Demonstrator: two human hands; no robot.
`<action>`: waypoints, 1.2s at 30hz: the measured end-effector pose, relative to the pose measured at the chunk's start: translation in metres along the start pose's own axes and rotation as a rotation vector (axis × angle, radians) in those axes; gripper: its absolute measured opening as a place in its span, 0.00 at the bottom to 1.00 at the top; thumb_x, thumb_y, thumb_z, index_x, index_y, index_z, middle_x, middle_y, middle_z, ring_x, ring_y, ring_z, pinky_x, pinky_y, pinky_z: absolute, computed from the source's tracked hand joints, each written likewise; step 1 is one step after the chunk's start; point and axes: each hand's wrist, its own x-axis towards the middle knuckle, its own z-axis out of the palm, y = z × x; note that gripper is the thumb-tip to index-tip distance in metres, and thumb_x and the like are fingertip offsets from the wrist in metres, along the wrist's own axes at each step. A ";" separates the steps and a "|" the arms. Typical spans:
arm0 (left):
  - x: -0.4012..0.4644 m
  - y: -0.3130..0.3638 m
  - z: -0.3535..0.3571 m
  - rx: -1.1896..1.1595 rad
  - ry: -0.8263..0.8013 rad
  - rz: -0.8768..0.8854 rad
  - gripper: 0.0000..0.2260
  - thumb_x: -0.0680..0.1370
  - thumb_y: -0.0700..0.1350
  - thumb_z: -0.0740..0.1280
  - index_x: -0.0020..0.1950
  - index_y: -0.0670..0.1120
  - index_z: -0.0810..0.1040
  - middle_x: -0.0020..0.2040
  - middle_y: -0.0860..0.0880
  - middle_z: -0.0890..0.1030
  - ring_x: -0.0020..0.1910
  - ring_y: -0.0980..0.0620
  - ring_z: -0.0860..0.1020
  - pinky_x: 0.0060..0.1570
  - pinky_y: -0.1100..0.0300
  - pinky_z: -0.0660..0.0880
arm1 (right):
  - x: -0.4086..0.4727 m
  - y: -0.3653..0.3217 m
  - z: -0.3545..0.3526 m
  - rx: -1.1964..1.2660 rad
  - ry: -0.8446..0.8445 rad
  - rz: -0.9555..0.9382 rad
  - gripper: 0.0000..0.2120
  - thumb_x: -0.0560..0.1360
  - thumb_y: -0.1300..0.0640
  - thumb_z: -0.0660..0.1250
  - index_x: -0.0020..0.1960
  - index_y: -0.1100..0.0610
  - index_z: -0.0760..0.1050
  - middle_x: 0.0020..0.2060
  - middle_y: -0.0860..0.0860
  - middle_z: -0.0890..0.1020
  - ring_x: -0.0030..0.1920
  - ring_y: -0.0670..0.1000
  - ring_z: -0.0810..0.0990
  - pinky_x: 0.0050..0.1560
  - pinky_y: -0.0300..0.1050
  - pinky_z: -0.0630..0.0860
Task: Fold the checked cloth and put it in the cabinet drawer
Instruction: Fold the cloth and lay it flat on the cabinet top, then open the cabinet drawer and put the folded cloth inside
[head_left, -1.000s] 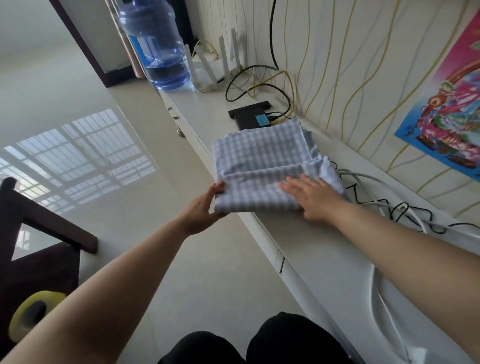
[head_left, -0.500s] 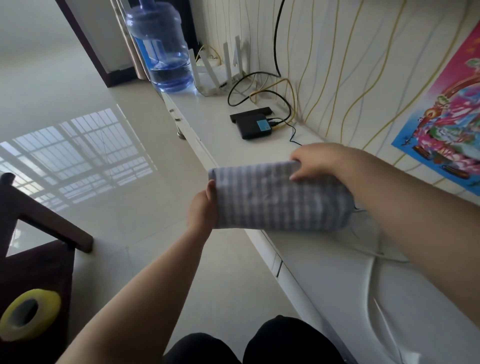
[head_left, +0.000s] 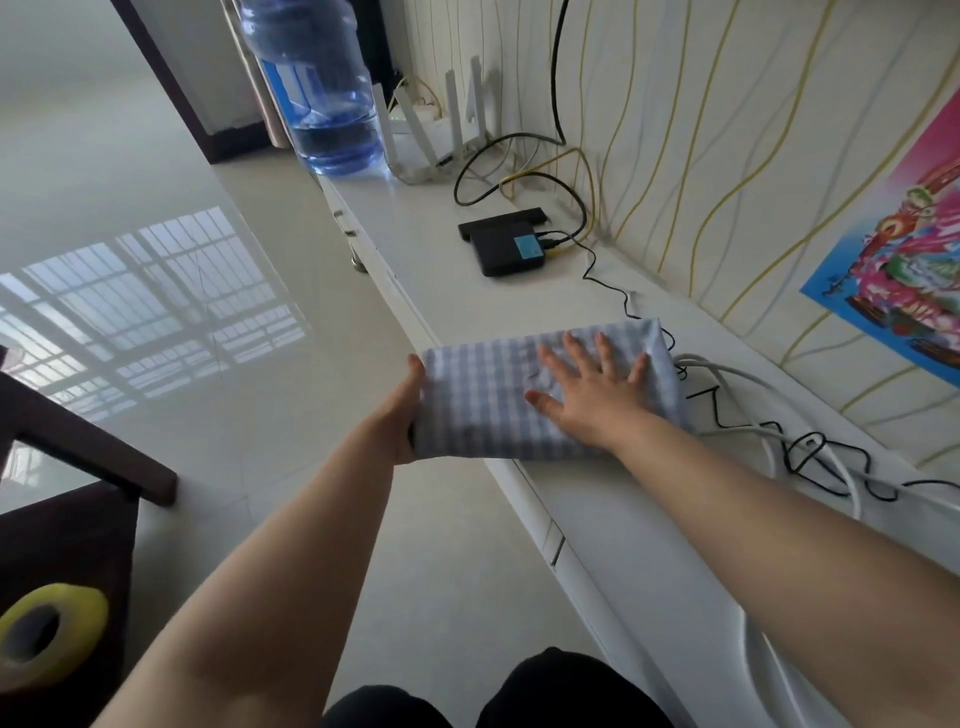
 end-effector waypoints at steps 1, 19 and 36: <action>0.001 0.000 -0.003 -0.023 -0.049 -0.006 0.35 0.72 0.73 0.54 0.60 0.45 0.77 0.57 0.43 0.83 0.56 0.44 0.81 0.53 0.49 0.78 | 0.000 0.000 -0.001 0.011 -0.003 -0.001 0.35 0.72 0.28 0.39 0.74 0.39 0.34 0.76 0.46 0.36 0.75 0.57 0.32 0.67 0.74 0.36; 0.041 0.044 0.028 0.225 0.731 0.464 0.27 0.79 0.57 0.60 0.73 0.44 0.64 0.73 0.43 0.65 0.72 0.44 0.64 0.72 0.52 0.59 | 0.010 -0.015 0.019 -0.001 0.068 0.175 0.39 0.69 0.24 0.37 0.72 0.40 0.27 0.75 0.52 0.32 0.73 0.68 0.32 0.66 0.76 0.36; 0.067 -0.031 0.015 -0.459 0.122 0.069 0.28 0.71 0.67 0.64 0.54 0.43 0.74 0.41 0.49 0.74 0.38 0.55 0.71 0.46 0.63 0.69 | 0.010 -0.014 0.022 -0.006 0.068 0.200 0.39 0.68 0.24 0.36 0.73 0.40 0.28 0.76 0.52 0.34 0.74 0.66 0.32 0.65 0.75 0.34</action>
